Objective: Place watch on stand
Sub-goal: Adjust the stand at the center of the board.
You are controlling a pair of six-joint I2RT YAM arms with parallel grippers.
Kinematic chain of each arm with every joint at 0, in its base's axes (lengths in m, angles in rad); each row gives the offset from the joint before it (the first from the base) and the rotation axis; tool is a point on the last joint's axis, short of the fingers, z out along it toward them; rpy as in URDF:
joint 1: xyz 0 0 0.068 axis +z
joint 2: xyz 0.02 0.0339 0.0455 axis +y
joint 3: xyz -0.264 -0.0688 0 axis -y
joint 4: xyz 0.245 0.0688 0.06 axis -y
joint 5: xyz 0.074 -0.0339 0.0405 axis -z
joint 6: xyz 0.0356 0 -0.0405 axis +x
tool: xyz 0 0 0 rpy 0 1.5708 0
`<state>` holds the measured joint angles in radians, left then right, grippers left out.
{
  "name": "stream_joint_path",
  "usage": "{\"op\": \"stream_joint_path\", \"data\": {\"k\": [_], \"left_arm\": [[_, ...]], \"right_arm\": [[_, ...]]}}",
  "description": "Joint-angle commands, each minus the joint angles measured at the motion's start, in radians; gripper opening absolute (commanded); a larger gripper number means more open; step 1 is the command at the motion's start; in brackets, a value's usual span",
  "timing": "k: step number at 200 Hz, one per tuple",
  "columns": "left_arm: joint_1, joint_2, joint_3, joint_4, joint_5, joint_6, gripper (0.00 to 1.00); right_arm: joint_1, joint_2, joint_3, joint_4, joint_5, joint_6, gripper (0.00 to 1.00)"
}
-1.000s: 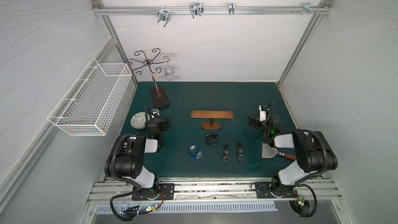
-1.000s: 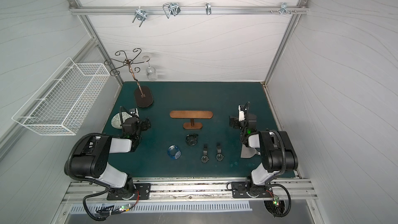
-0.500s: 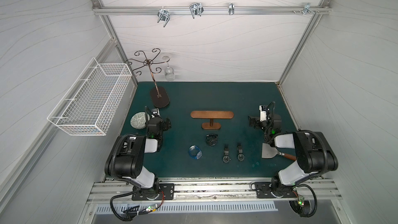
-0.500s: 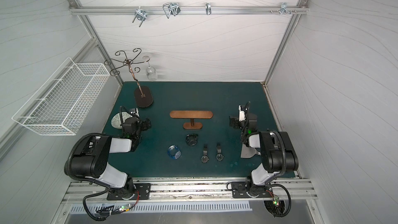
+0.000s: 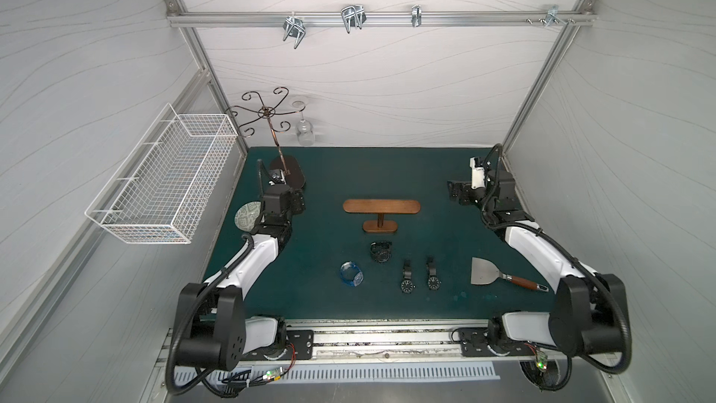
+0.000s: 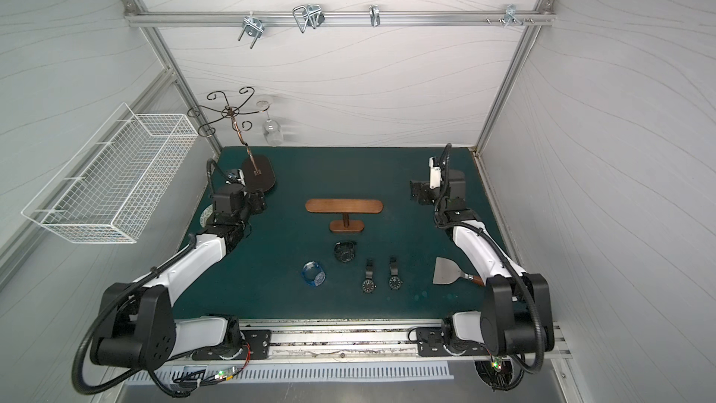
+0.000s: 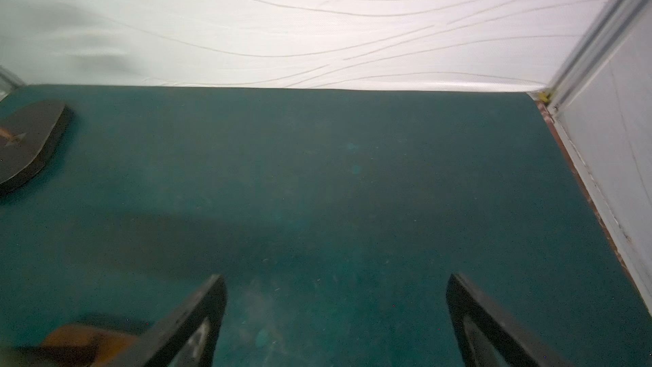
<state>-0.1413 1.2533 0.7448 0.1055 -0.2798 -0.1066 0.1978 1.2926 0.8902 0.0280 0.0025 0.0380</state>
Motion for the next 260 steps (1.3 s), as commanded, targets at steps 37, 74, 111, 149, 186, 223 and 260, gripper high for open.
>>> {"op": "stream_joint_path", "data": {"k": [37, 74, 111, 149, 186, 223, 260], "left_arm": [[-0.265, -0.032, 0.38, -0.495, -0.203, 0.102, 0.75], [-0.345, -0.058, 0.514, -0.648, -0.203, 0.217, 0.73], [-0.373, -0.032, 0.614, -0.72, -0.029, 0.551, 0.6], [-0.273, -0.049, 0.603, -0.666, 0.258, 0.864, 0.63], [-0.204, -0.014, 0.601, -0.883, 0.44, 1.246, 0.59], [-0.244, 0.07, 0.676, -1.013, 0.498, 1.392, 0.56], [-0.34, 0.109, 0.635, -0.984, 0.372, 1.493, 0.57]], "right_arm": [[0.144, -0.129, 0.275, -0.593, 0.099, 0.095, 0.99], [0.16, -0.172, 0.352, -0.762, 0.061, 0.139, 0.99], [0.167, -0.218, 0.338, -0.813, -0.05, 0.197, 0.99], [0.19, -0.201, 0.41, -0.89, -0.032, 0.186, 0.99], [0.219, -0.147, 0.505, -1.012, -0.037, 0.139, 0.99], [0.226, -0.221, 0.443, -1.05, 0.0, 0.137, 0.99], [0.227, -0.259, 0.353, -1.066, -0.017, 0.167, 0.99]]}}
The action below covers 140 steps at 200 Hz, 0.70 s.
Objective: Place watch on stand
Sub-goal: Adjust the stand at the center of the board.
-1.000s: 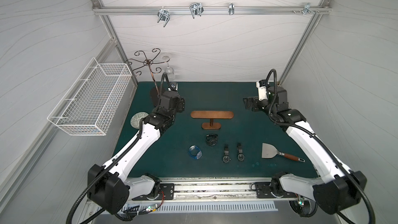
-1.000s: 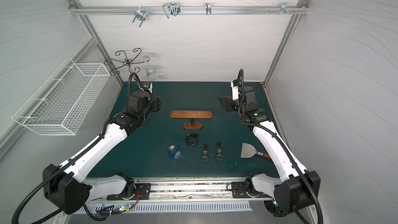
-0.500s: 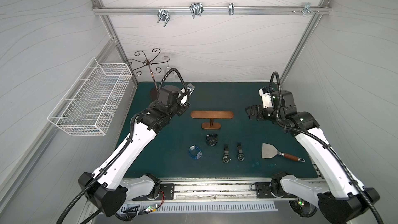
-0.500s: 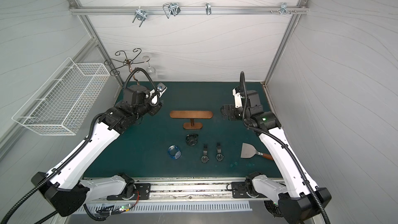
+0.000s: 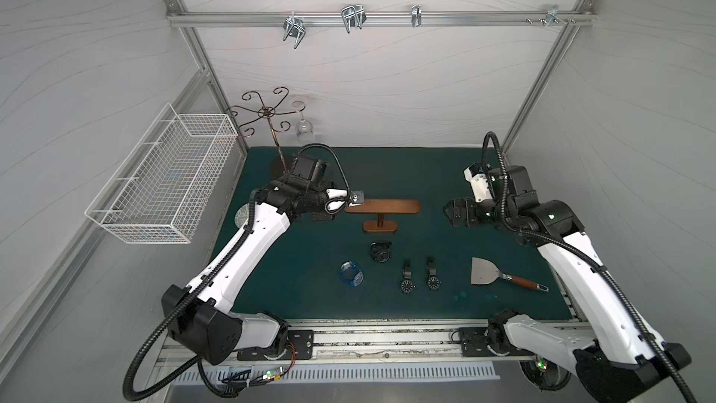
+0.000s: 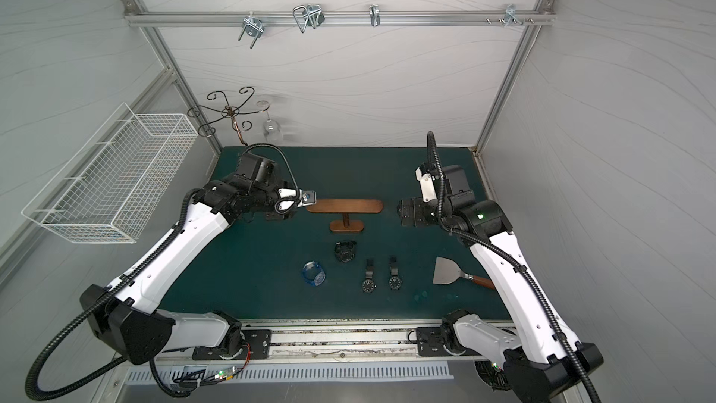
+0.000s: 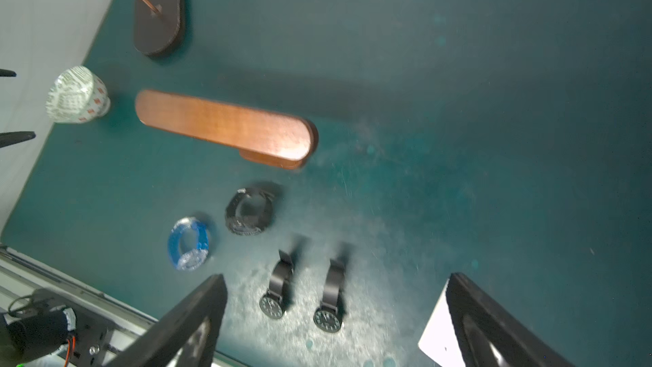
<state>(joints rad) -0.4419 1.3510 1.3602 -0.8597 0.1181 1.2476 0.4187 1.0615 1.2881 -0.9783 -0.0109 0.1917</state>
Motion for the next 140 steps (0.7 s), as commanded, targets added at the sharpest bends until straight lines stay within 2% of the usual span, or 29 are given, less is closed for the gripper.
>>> {"op": "stream_joint_path", "data": {"k": [1, 30, 65, 96, 140], "left_arm": [[-0.039, 0.011, 0.019, -0.018, -0.026, 0.138, 0.57], [-0.076, 0.031, 0.02, -0.019, -0.04, 0.107, 0.61], [-0.095, 0.092, 0.016, 0.07, -0.12, 0.08, 0.66], [-0.1, 0.144, 0.051, 0.12, -0.109, 0.004, 0.78], [-0.102, 0.207, 0.07, 0.147, -0.111, -0.043, 0.78]], "right_arm": [[0.006, -0.028, -0.048, -0.06, -0.006, 0.013, 0.99], [0.01, -0.081, -0.133, -0.032, -0.012, 0.06, 0.99], [0.011, -0.106, -0.213, -0.012, -0.037, 0.078, 0.99], [0.013, -0.098, -0.214, 0.012, -0.032, 0.066, 0.99], [0.012, -0.038, -0.186, 0.012, -0.046, 0.022, 0.99]]}}
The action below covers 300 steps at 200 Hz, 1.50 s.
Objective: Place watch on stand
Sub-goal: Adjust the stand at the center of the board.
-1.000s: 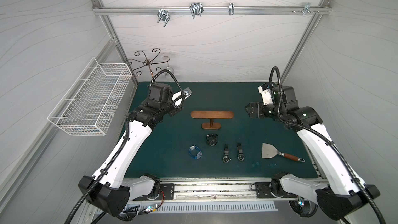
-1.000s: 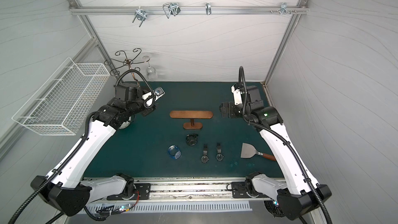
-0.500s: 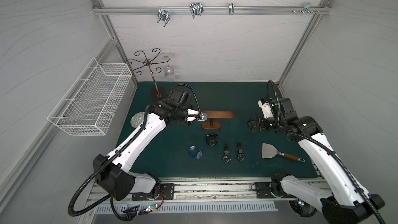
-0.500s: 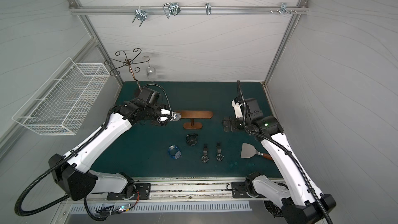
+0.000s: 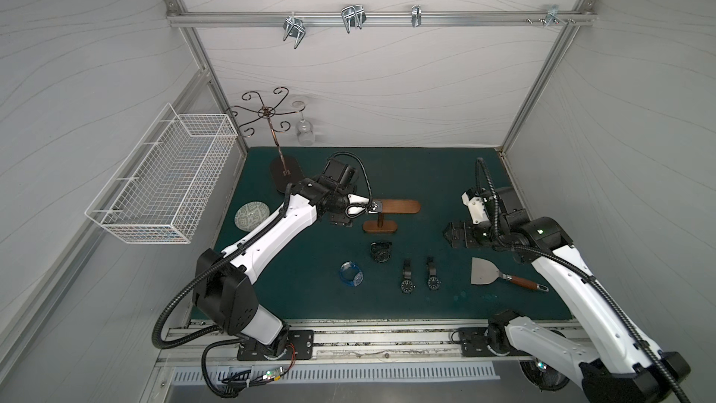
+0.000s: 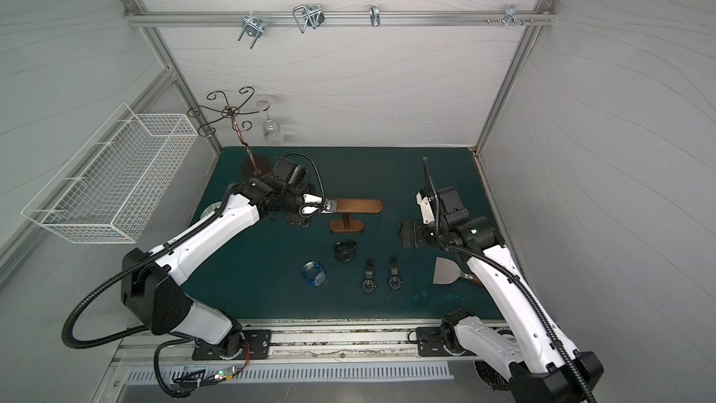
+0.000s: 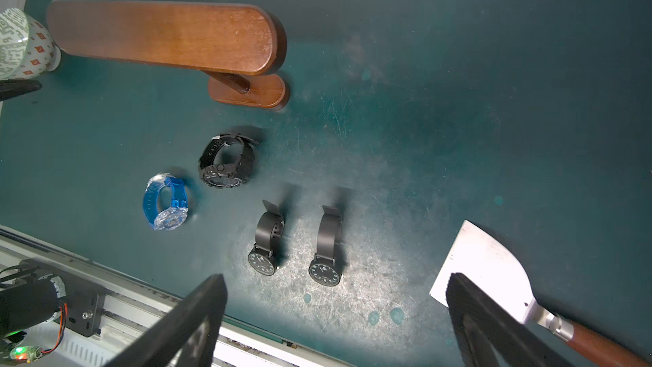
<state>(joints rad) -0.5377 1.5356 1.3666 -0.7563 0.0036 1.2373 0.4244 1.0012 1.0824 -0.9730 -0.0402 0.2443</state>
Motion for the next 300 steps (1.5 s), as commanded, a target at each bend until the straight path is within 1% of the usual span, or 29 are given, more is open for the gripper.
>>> {"op": "stream_joint_path", "data": {"k": [1, 83, 143, 226, 300], "left_arm": [[-0.006, 0.024, 0.064, 0.044, 0.004, -0.034, 0.78], [-0.01, 0.072, 0.069, 0.056, 0.035, -0.057, 0.78], [-0.014, 0.114, 0.061, 0.08, 0.015, -0.058, 0.75], [-0.013, 0.132, 0.027, 0.113, 0.013, -0.05, 0.72], [-0.014, 0.145, 0.002, 0.121, 0.024, -0.068, 0.69]], "right_arm": [[0.007, 0.022, 0.019, 0.008, -0.016, -0.032, 0.99], [0.005, 0.071, 0.029, 0.025, -0.024, -0.082, 0.99], [0.004, 0.098, 0.048, 0.019, -0.011, -0.132, 0.99], [-0.008, 0.099, 0.04, 0.024, -0.02, -0.143, 0.99], [-0.012, 0.087, 0.021, 0.018, -0.023, -0.149, 0.99]]}}
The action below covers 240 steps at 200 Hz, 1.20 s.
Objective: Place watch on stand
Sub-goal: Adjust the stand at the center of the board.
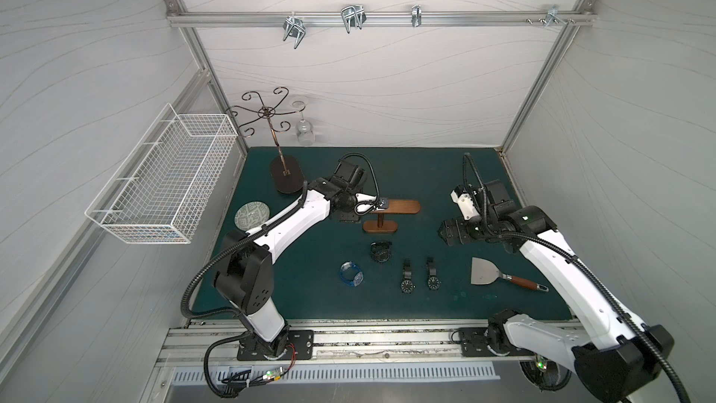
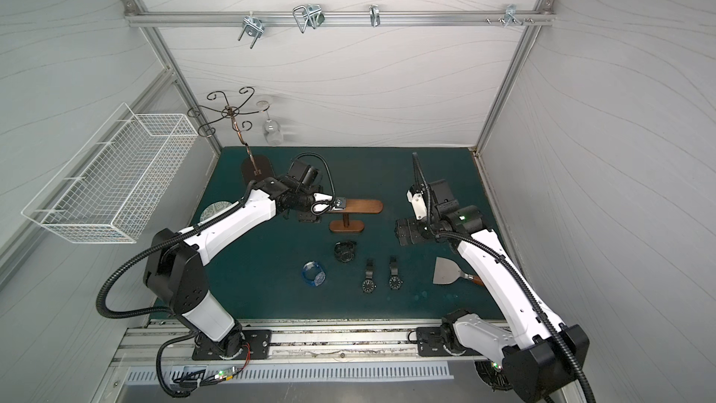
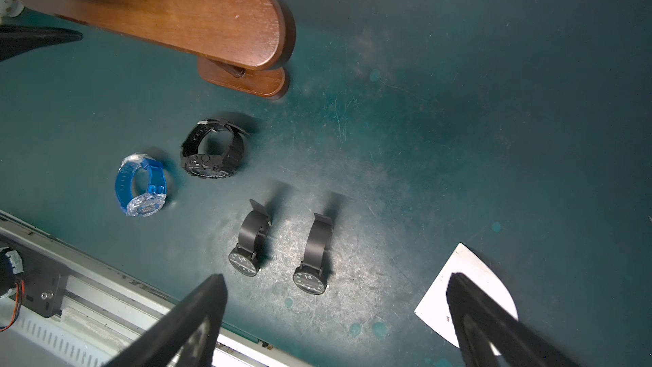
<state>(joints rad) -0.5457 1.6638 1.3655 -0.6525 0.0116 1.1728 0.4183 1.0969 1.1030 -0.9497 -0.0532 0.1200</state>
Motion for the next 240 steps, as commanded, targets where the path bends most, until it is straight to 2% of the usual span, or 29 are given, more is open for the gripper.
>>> {"op": "stream_joint_path", "data": {"k": [1, 65, 170, 240], "left_arm": [[-0.006, 0.017, 0.003, 0.017, 0.015, -0.004, 0.69], [-0.005, 0.029, 0.009, 0.027, 0.009, 0.002, 0.66], [-0.004, 0.038, 0.012, 0.022, 0.01, 0.023, 0.54], [0.0, 0.046, 0.019, 0.032, 0.005, 0.039, 0.52]], "right_arm": [[-0.006, -0.008, 0.0, -0.005, -0.01, -0.025, 0.99], [-0.012, -0.009, -0.004, -0.003, -0.013, -0.028, 0.99], [-0.007, -0.032, -0.055, -0.006, -0.014, -0.034, 0.99], [-0.008, -0.025, -0.075, 0.022, -0.06, 0.061, 0.99]]}}
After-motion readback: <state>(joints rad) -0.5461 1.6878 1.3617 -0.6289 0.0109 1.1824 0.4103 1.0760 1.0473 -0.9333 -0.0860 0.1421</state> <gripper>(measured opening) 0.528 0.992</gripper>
